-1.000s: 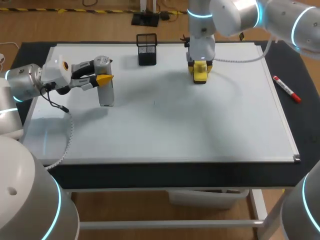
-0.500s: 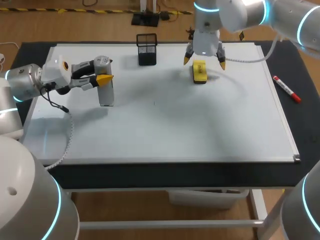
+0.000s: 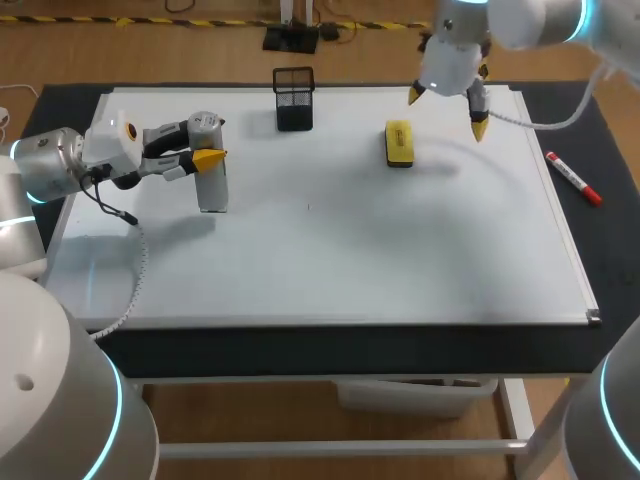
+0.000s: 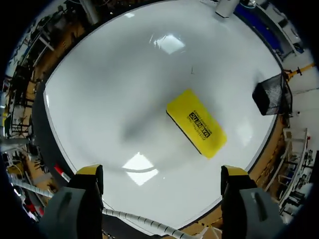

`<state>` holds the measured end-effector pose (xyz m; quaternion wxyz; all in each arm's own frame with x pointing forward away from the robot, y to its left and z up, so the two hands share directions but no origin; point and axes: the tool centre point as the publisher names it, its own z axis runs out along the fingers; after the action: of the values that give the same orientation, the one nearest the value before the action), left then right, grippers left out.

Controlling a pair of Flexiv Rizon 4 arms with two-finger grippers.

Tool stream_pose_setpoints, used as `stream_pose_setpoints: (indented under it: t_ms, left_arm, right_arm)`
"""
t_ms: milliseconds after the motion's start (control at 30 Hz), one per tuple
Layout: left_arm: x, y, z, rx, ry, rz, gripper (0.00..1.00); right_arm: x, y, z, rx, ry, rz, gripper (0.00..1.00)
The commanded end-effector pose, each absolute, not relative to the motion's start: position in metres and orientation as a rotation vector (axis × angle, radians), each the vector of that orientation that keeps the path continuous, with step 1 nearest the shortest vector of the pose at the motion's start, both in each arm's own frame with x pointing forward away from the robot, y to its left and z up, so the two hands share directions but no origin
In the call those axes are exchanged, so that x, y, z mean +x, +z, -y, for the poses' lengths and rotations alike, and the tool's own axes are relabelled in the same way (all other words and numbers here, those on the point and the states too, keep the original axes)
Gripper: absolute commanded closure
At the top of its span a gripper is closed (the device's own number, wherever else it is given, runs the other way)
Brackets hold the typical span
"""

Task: Pick up the inspection probe, press it on each red-marked spot on the whiteboard one by one, put down the probe, pick up the eraser, and wipe off all the red marks.

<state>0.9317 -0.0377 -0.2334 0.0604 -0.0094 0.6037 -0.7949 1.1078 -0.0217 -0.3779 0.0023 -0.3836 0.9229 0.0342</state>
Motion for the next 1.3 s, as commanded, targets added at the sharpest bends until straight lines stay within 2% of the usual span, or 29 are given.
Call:
stream_pose_setpoints:
  t_ms: [33, 300, 767, 1300]
  left_arm:
    - [0.932, -0.233, 0.038, -0.027, -2.405, -1.824, 1.00]
    - [0.932, -0.233, 0.038, -0.027, -2.405, -1.824, 1.00]
    - [0.932, -0.233, 0.038, -0.027, -2.405, -1.824, 1.00]
    - [0.932, -0.233, 0.038, -0.027, -2.405, -1.824, 1.00]
  right_arm:
    - [1.113, -0.365, 0.036, -1.079, 0.200, -2.979, 0.00]
    - [1.116, -0.343, 0.068, -0.738, 0.379, -3.020, 0.00]
    - [1.108, -0.308, 0.103, -0.421, 0.619, -2.951, 0.00]
    - [1.103, -0.289, 0.112, -0.310, 0.660, -2.917, 0.00]
